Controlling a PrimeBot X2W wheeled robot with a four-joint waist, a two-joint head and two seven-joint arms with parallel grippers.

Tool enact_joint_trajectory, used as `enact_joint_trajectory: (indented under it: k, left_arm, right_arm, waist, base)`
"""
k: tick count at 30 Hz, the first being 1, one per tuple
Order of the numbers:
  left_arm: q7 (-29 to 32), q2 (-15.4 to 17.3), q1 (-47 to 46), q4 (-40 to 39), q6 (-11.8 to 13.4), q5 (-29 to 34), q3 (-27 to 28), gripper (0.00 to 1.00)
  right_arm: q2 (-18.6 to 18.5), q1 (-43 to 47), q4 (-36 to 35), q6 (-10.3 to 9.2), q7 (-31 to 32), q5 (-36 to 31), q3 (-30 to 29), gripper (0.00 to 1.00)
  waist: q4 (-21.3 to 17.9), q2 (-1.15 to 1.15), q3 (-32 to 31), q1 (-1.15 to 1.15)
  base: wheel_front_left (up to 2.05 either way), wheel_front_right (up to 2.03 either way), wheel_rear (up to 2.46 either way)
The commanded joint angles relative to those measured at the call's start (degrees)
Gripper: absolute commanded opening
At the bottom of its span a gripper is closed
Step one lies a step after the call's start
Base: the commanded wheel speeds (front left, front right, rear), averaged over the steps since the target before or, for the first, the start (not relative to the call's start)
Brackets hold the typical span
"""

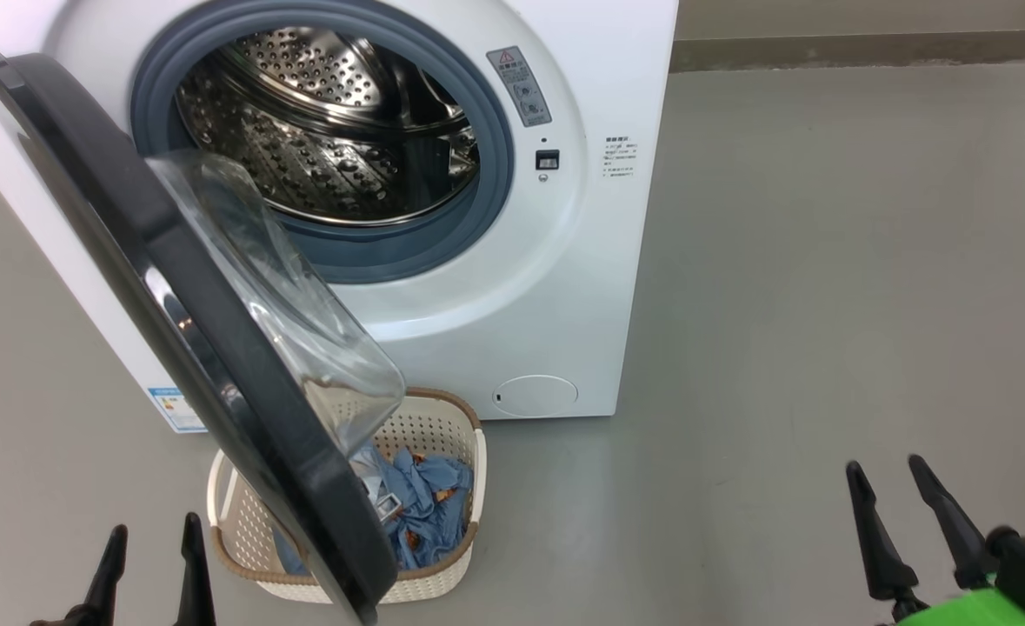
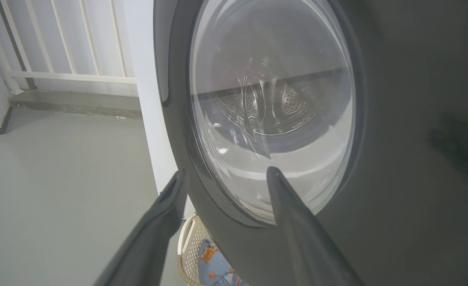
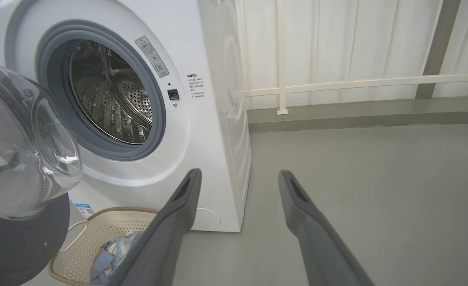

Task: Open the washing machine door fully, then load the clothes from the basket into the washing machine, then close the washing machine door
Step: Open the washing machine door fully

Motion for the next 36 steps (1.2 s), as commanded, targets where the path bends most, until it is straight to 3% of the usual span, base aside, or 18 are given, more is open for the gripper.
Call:
enact_joint_trajectory:
  k: [1,8,21,22,24,25,36]
  left_arm:
    - [-0.36,0.89,-0.97,-1.72,0.27,-0.16,2.06,1.0]
    - [-0.36,0.89,-0.47,-1.42,0.45,-0.35,1.95,1.0]
    - [-0.36,0.89,0.35,-1.08,0.76,-0.34,1.13,1.0]
    - [-0.36,0.89,0.43,-0.82,0.8,-0.65,1.12,0.95]
    - [-0.36,0.89,0.45,-0.33,0.7,-1.27,1.12,0.05]
    - [-0.36,0.89,0.52,0.13,0.46,-1.78,1.07,0.0]
    - [-0.36,0.89,-0.01,0.74,0.37,-3.29,2.3,0.0]
  right_arm:
    - [-0.28,-0.08,-1.65,0.09,-0.68,-0.98,0.55,1.0]
    - [3.78,3.16,-2.17,0.09,-0.68,-6.37,-3.13,1.0]
    - [5.78,3.81,-1.05,0.09,-0.69,-8.13,-5.16,1.0]
    - [5.83,3.8,-1.04,0.09,-0.69,-8.16,-5.21,1.0]
    - [5.94,3.8,-1.08,0.09,-0.69,-8.2,-5.3,1.0]
    - [5.99,3.79,-1.11,0.09,-0.69,-8.22,-5.29,1.0]
    - [6.45,4.21,-1.75,0.09,-0.69,-8.35,-6.01,1.0]
  waist:
    - [0.03,0.0,-0.05,0.0]
    - [0.03,0.0,-0.28,0.0]
    - [0.17,0.0,-0.15,0.0]
    - [0.21,0.0,-0.12,0.0]
    - [0.31,0.0,-0.1,0.0]
    - [0.33,0.0,-0.09,0.0]
    - [1.24,0.0,-0.17,0.0]
  base:
    - [0.0,0.0,0.0]
    - [0.0,0.0,0.0]
    - [0.0,0.0,0.0]
    - [0.0,0.0,0.0]
    - [0.0,0.0,0.0]
    - [0.0,0.0,0.0]
    - [0.0,0.0,0.0]
